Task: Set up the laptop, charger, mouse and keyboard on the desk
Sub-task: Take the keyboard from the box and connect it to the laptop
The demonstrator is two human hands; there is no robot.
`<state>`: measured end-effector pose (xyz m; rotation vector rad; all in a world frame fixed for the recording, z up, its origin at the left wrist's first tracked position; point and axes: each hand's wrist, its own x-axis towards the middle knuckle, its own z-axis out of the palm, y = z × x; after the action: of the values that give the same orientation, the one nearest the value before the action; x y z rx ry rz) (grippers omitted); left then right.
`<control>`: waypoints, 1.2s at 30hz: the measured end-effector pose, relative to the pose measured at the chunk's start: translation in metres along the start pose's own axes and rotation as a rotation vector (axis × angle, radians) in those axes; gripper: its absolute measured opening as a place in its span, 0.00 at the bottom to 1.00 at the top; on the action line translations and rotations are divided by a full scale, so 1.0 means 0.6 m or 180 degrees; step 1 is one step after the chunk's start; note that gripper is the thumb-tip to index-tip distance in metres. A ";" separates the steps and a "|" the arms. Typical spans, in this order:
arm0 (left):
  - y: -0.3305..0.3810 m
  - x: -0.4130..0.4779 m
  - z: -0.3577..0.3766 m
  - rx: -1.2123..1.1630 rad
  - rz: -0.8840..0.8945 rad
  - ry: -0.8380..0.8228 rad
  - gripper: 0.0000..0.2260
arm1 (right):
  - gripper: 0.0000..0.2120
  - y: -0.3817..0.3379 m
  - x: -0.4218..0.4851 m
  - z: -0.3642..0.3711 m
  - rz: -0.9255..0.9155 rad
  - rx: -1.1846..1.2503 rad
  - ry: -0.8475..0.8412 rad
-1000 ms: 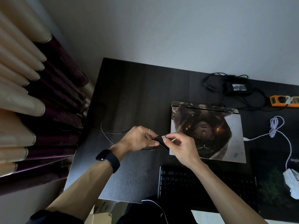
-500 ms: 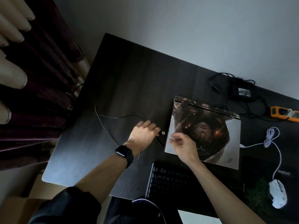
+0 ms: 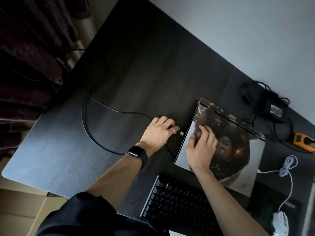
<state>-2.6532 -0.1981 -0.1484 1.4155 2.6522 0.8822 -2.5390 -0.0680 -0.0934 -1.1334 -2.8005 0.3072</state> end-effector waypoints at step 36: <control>-0.021 0.049 -0.008 -0.0194 0.0886 -0.0226 0.13 | 0.19 -0.015 -0.011 0.051 0.0111 -0.0377 0.0467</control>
<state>-2.6811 -0.1834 -0.1431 1.7938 2.3932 0.9022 -2.5457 -0.0835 -0.1211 -1.1780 -2.7035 0.0584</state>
